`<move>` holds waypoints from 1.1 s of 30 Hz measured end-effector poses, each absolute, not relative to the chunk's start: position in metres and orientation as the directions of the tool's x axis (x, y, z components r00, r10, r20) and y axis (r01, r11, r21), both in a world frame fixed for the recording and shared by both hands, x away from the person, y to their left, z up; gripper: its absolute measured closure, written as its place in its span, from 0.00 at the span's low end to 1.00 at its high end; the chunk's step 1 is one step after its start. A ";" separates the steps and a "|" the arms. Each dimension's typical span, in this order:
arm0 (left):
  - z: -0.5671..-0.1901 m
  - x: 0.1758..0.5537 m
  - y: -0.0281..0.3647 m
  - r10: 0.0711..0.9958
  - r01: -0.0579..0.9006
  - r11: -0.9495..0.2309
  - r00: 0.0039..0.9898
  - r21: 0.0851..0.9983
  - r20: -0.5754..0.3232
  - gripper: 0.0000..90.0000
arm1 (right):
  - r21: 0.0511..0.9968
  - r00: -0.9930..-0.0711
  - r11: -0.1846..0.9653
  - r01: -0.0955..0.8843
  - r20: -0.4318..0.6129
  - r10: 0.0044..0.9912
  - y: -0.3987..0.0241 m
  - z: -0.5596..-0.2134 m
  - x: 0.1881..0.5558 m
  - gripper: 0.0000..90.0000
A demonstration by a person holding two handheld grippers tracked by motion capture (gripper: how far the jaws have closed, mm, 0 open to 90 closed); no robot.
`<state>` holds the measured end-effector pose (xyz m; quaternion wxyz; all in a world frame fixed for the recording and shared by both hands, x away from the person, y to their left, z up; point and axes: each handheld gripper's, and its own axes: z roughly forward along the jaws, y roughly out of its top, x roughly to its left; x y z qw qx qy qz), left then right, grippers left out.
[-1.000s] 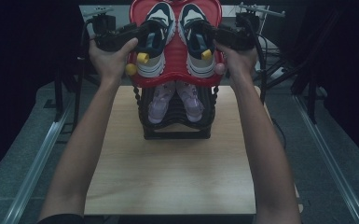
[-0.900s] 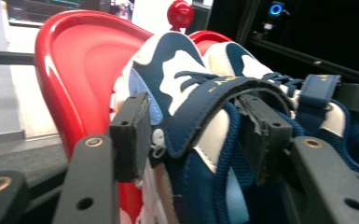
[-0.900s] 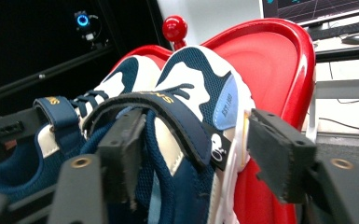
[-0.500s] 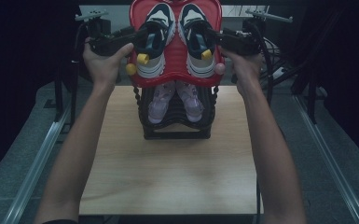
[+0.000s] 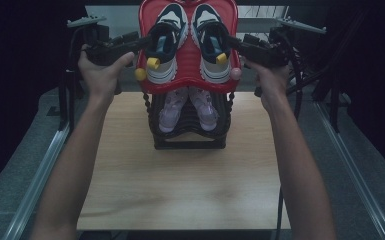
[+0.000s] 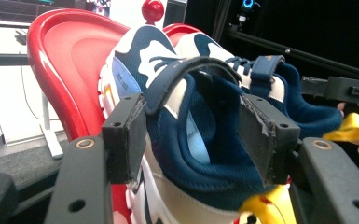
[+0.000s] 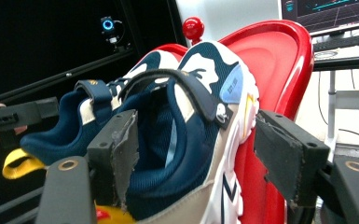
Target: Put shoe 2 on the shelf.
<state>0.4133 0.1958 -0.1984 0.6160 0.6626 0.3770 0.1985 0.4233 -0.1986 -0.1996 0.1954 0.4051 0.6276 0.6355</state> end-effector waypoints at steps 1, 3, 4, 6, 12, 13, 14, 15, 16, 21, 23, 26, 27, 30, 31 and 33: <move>-0.199 0.411 0.197 0.750 0.247 0.036 0.633 0.968 -0.190 0.48 | 0.955 -0.599 -0.138 0.263 0.274 0.753 -0.200 -0.201 0.422 0.35; -0.200 0.406 0.201 0.755 0.238 0.035 0.630 0.971 -0.182 0.48 | 0.954 -0.604 -0.142 0.264 0.278 0.747 -0.204 -0.203 0.419 0.35; -0.200 0.404 0.203 0.754 0.237 0.035 0.631 0.971 -0.182 0.48 | 0.954 -0.605 -0.147 0.263 0.281 0.745 -0.206 -0.205 0.417 0.35; -0.202 0.399 0.209 0.757 0.233 0.039 0.628 0.972 -0.181 0.48 | 0.951 -0.607 -0.149 0.271 0.288 0.741 -0.210 -0.208 0.414 0.35; -0.213 0.384 0.226 0.754 0.229 0.068 0.626 0.971 -0.200 0.48 | 0.953 -0.614 -0.142 0.269 0.283 0.737 -0.222 -0.220 0.399 0.35; -0.213 0.384 0.226 0.754 0.229 0.068 0.626 0.971 -0.200 0.49 | 0.953 -0.614 -0.142 0.269 0.283 0.737 -0.222 -0.220 0.399 0.35; -0.218 0.379 0.231 0.759 0.224 0.061 0.623 0.973 -0.191 0.49 | 0.952 -0.614 -0.146 0.269 0.286 0.736 -0.227 -0.225 0.394 0.36; -0.221 0.377 0.233 0.758 0.226 0.061 0.624 0.972 -0.192 0.49 | 0.952 -0.614 -0.145 0.268 0.285 0.736 -0.229 -0.229 0.392 0.36; -0.224 0.376 0.236 0.756 0.231 0.060 0.625 0.971 -0.195 0.49 | 0.952 -0.615 -0.142 0.270 0.284 0.735 -0.231 -0.231 0.390 0.35; -0.238 0.368 0.244 0.749 0.243 0.063 0.630 0.968 -0.207 0.49 | 0.953 -0.615 -0.139 0.268 0.281 0.736 -0.239 -0.244 0.382 0.35; -0.246 0.364 0.246 0.746 0.251 0.059 0.632 0.966 -0.209 0.49 | 0.952 -0.614 -0.140 0.271 0.283 0.737 -0.243 -0.251 0.379 0.35; -0.264 0.358 0.249 0.736 0.272 0.076 0.633 0.959 -0.238 0.49 | 0.947 -0.613 -0.148 0.284 0.299 0.732 -0.248 -0.266 0.373 0.35; -0.268 0.357 0.249 0.737 0.279 0.071 0.632 0.958 -0.238 0.50 | 0.946 -0.613 -0.154 0.286 0.304 0.729 -0.250 -0.270 0.371 0.35; -0.283 0.353 0.249 0.732 0.296 0.068 0.634 0.953 -0.249 0.50 | 0.945 -0.608 -0.151 0.290 0.304 0.733 -0.255 -0.281 0.367 0.35; -0.288 0.352 0.249 0.728 0.302 0.069 0.636 0.951 -0.255 0.50 | 0.945 -0.608 -0.147 0.292 0.302 0.734 -0.257 -0.285 0.365 0.35; -0.297 0.350 0.248 0.723 0.314 0.065 0.640 0.947 -0.262 0.50 | 0.944 -0.602 -0.146 0.296 0.303 0.738 -0.260 -0.293 0.363 0.35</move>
